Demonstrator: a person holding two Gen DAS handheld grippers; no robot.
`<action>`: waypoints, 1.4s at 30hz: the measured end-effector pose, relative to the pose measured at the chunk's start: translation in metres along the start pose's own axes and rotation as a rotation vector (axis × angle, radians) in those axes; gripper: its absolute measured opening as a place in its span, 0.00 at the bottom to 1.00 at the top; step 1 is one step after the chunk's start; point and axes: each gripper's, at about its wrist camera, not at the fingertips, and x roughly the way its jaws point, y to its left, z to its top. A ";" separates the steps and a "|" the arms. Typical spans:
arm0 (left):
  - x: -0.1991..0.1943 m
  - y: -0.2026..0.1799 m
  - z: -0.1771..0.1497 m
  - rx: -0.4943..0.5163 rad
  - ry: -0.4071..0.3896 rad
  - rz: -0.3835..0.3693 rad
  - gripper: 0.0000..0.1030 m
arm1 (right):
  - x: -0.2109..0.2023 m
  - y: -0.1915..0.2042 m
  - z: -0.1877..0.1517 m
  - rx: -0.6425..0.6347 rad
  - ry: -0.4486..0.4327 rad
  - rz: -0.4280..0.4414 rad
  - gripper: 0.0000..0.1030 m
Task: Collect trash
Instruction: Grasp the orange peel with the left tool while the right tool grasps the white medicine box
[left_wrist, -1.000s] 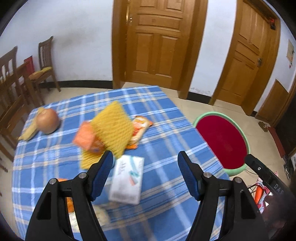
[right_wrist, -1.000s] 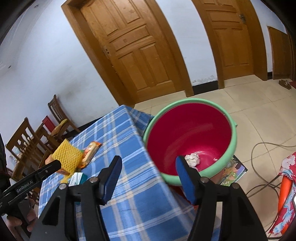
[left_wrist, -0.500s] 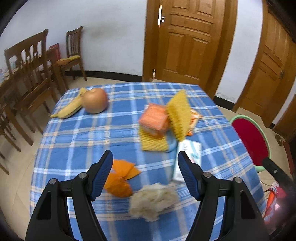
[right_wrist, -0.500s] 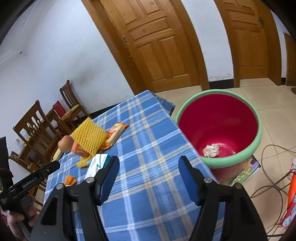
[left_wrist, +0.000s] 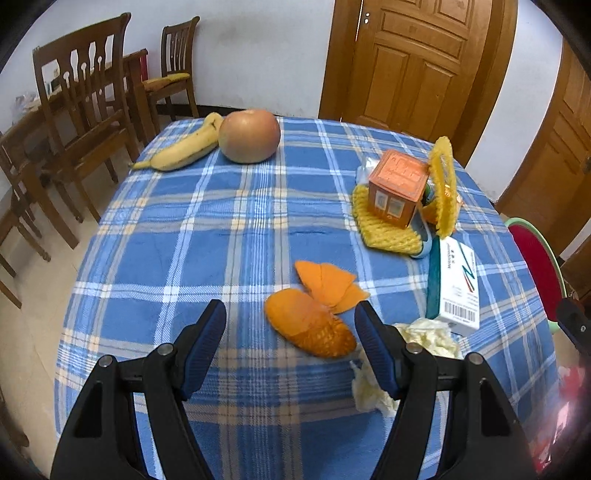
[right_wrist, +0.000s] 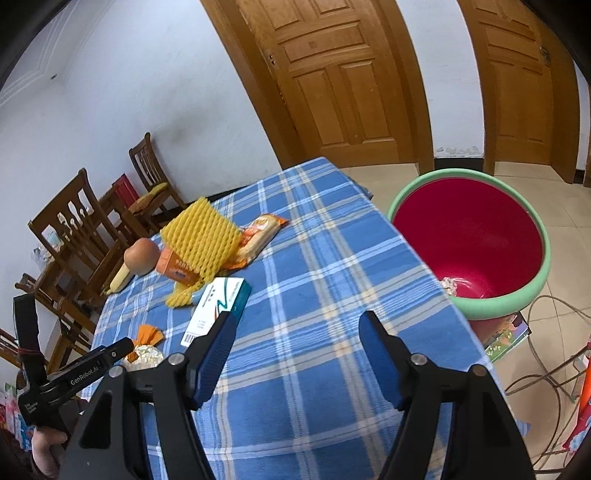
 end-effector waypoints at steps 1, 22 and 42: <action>0.002 0.001 0.000 -0.002 0.003 -0.003 0.70 | 0.002 0.002 -0.001 -0.005 0.006 -0.001 0.70; 0.016 0.017 -0.001 -0.089 0.010 -0.195 0.27 | 0.047 0.058 -0.012 -0.108 0.107 0.020 0.71; 0.003 0.045 0.004 -0.136 -0.042 -0.170 0.27 | 0.099 0.099 -0.016 -0.181 0.160 -0.051 0.71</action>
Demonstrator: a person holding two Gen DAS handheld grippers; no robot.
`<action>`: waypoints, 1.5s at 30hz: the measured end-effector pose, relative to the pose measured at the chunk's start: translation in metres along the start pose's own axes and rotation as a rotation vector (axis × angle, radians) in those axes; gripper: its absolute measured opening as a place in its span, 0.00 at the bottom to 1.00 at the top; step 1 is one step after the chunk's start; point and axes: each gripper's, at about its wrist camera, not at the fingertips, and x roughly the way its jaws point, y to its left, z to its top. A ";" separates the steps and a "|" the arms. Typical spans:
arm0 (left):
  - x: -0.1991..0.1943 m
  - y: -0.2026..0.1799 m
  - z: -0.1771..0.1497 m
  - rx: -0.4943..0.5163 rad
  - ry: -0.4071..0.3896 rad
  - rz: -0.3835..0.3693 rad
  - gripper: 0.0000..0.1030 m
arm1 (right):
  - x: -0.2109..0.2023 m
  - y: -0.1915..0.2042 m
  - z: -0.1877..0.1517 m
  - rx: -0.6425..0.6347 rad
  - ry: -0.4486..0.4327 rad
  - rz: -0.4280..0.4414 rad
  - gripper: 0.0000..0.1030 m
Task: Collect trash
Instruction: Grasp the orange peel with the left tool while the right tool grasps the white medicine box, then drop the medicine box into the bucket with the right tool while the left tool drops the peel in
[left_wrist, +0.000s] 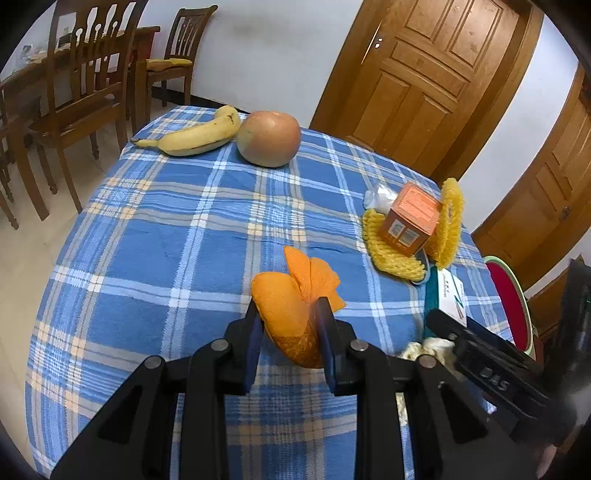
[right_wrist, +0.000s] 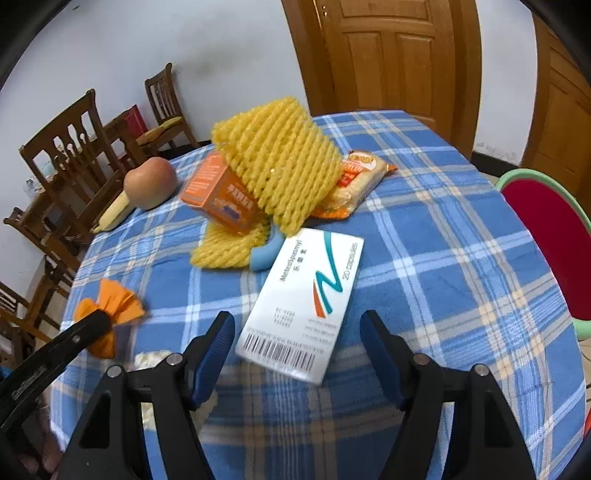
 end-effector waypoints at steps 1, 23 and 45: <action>-0.001 -0.001 0.000 0.003 -0.001 -0.004 0.27 | 0.001 0.001 0.000 -0.009 -0.005 -0.007 0.71; -0.023 -0.066 0.005 0.122 -0.034 -0.099 0.27 | -0.052 -0.068 -0.003 0.061 -0.099 0.038 0.56; 0.013 -0.197 0.001 0.336 0.049 -0.232 0.27 | -0.098 -0.191 -0.005 0.296 -0.211 -0.092 0.56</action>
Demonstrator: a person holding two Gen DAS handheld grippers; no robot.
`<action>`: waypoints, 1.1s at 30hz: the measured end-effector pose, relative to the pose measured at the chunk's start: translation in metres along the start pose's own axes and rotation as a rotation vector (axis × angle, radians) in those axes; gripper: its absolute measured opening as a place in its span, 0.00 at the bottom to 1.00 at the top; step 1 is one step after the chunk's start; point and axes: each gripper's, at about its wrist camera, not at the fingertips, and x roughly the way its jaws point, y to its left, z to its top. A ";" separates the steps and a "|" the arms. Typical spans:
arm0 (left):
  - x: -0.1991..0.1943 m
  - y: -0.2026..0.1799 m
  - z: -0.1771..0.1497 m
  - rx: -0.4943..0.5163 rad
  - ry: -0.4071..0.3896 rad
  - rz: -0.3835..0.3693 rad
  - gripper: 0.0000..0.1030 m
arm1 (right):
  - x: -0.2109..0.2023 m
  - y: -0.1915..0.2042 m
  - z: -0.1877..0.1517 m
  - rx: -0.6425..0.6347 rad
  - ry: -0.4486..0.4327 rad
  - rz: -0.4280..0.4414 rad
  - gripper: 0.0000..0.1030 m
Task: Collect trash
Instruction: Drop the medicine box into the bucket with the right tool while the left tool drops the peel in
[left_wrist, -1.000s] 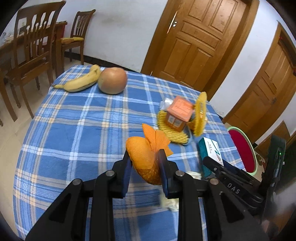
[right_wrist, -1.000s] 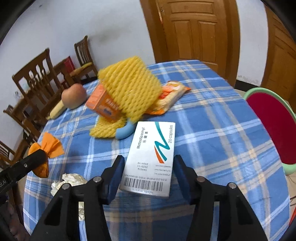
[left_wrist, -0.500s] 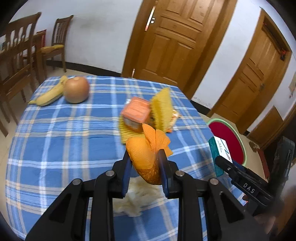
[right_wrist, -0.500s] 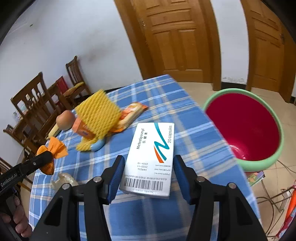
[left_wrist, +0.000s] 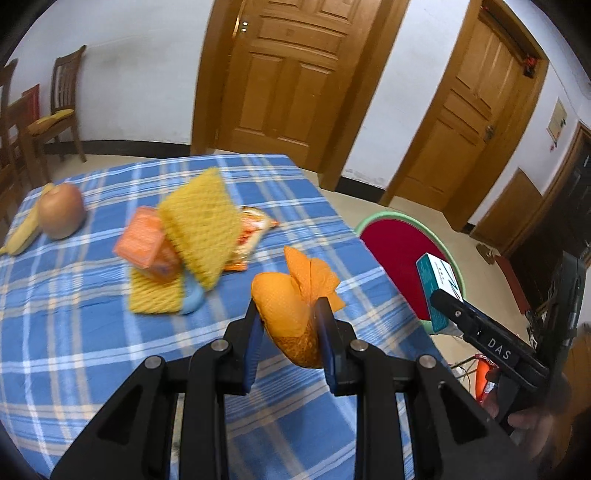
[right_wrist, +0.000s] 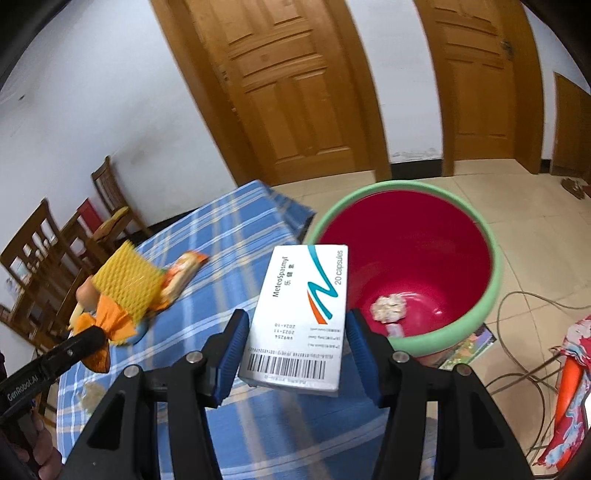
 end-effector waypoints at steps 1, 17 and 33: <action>0.003 -0.004 0.002 0.006 0.004 -0.005 0.27 | 0.000 -0.005 0.002 0.009 -0.002 -0.007 0.56; 0.068 -0.070 0.030 0.098 0.069 -0.063 0.27 | 0.027 -0.078 0.028 0.103 0.011 -0.093 0.56; 0.127 -0.127 0.033 0.189 0.148 -0.095 0.27 | 0.017 -0.116 0.032 0.175 -0.025 -0.095 0.60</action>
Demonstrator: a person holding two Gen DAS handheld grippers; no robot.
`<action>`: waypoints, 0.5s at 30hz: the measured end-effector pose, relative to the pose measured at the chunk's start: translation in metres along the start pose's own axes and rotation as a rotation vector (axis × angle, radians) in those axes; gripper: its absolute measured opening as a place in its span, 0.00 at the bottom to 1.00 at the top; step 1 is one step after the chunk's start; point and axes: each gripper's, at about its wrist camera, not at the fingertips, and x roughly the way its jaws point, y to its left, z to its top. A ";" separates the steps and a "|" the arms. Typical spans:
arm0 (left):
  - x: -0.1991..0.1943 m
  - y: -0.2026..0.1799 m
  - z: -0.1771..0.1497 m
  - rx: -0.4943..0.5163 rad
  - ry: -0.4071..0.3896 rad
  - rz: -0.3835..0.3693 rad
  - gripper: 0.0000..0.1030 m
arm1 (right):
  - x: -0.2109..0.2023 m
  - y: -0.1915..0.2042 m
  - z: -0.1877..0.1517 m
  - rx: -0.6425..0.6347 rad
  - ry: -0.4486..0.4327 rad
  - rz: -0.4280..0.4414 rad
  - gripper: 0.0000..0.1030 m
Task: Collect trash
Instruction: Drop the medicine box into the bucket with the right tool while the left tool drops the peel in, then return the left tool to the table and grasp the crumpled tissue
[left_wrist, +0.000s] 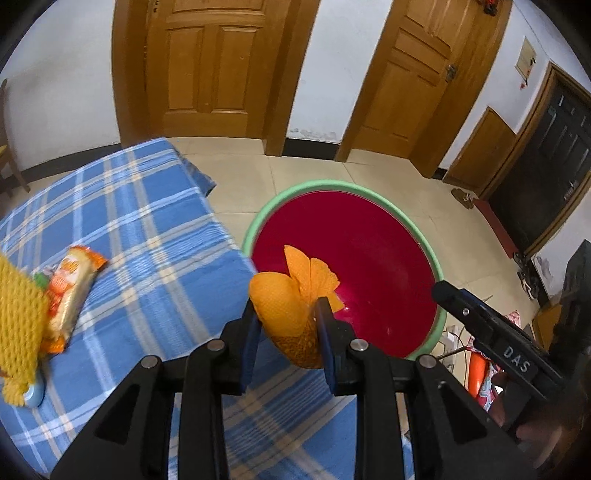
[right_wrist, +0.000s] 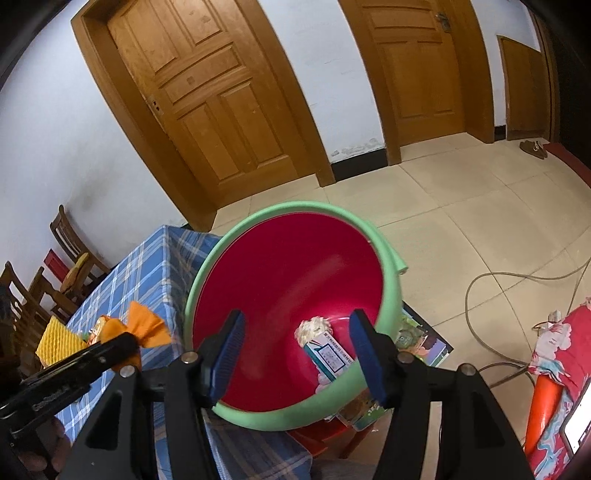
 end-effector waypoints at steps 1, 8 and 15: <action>0.001 -0.002 0.001 0.004 0.001 -0.002 0.28 | 0.000 -0.002 0.000 0.002 0.001 -0.001 0.60; 0.002 -0.013 0.008 0.030 -0.008 -0.001 0.55 | -0.001 -0.011 -0.001 0.029 0.002 -0.010 0.60; -0.017 -0.008 0.004 0.008 -0.024 0.030 0.56 | -0.011 -0.006 -0.004 0.022 -0.008 0.013 0.61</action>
